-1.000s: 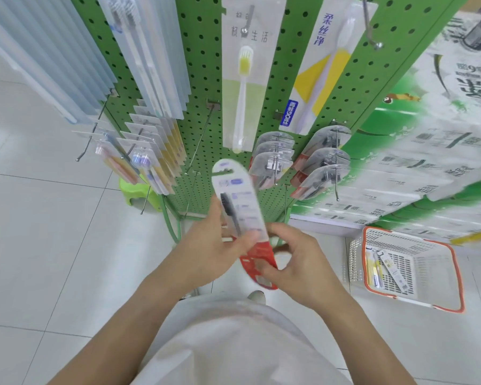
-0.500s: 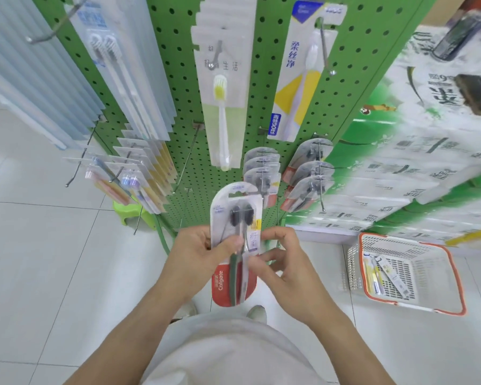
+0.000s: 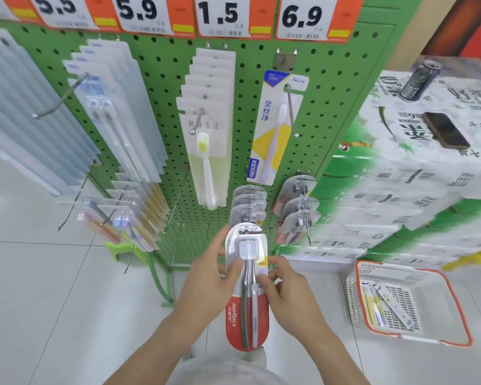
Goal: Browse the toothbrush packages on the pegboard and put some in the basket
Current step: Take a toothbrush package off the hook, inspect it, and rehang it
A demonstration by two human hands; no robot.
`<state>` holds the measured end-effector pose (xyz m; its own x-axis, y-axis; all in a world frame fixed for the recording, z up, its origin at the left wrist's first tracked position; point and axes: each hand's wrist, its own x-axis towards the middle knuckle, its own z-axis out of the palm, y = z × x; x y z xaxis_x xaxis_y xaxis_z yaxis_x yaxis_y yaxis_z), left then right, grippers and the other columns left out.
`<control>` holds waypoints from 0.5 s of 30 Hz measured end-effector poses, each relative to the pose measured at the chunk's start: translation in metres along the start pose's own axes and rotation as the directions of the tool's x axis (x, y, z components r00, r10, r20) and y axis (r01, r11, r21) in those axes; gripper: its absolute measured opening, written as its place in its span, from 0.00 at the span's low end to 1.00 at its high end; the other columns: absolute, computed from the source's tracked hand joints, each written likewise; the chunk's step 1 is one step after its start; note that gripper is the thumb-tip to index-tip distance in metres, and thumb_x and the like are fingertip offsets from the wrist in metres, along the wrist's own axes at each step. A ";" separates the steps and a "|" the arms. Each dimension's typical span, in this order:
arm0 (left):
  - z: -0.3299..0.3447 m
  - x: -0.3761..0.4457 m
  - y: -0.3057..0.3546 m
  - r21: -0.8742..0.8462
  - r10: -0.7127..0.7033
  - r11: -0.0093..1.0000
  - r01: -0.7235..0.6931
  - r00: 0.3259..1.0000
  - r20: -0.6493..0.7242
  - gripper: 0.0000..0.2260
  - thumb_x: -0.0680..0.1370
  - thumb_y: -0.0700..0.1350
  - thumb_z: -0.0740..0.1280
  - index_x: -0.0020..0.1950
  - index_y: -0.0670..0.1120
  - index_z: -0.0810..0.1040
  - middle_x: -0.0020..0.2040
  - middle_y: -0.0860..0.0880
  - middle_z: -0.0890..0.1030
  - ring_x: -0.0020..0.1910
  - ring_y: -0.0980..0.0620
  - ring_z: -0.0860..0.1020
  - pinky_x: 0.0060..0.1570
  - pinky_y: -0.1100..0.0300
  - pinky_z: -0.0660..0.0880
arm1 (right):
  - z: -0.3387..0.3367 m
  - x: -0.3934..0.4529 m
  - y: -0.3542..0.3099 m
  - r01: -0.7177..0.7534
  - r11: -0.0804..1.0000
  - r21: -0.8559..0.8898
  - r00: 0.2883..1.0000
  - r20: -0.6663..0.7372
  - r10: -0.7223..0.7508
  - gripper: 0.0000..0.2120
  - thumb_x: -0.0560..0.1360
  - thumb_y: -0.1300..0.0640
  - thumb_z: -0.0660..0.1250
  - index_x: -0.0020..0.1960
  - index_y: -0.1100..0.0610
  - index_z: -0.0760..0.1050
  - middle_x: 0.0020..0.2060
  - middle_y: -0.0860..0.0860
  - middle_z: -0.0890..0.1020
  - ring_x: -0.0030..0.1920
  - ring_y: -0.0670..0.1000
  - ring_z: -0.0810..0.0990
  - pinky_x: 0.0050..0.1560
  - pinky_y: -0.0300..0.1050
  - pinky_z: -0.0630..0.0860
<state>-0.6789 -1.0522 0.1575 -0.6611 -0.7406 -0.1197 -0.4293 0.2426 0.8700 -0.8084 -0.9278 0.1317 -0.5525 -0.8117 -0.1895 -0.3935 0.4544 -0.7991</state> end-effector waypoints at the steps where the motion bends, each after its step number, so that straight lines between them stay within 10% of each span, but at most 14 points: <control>1: 0.002 0.000 -0.001 0.033 0.016 0.999 -0.016 1.000 0.002 0.27 0.81 0.51 0.67 0.69 0.75 0.57 0.52 0.69 0.80 0.40 0.53 0.81 0.46 0.58 0.79 | 0.001 0.001 0.001 0.001 1.000 -0.011 1.000 0.006 -0.001 0.10 0.83 0.54 0.64 0.58 0.41 0.67 0.38 0.45 0.81 0.32 0.40 0.80 0.33 0.33 0.68; 6: 0.011 0.008 -0.010 0.107 0.004 0.994 -0.007 1.000 0.024 0.26 0.82 0.53 0.64 0.76 0.69 0.58 0.64 0.51 0.81 0.57 0.44 0.80 0.58 0.49 0.78 | 0.009 0.005 0.012 -0.015 1.000 -0.024 1.000 0.009 0.016 0.11 0.83 0.54 0.63 0.60 0.40 0.66 0.38 0.44 0.81 0.33 0.42 0.81 0.34 0.34 0.68; 15: 0.023 0.014 -0.007 0.211 0.089 0.974 -0.084 0.996 -0.014 0.26 0.82 0.51 0.63 0.76 0.68 0.58 0.69 0.60 0.75 0.65 0.56 0.76 0.62 0.53 0.75 | 0.020 0.018 0.025 -0.068 0.996 -0.059 0.998 0.001 0.068 0.04 0.84 0.55 0.59 0.59 0.48 0.68 0.39 0.47 0.81 0.37 0.48 0.80 0.38 0.46 0.75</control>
<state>-0.6992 -1.0497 0.1384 -0.6883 -0.7246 -0.0353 -0.4924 0.4309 0.7563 -0.8133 -0.9379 0.0967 -0.5776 -0.7790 -0.2440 -0.3980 0.5297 -0.7490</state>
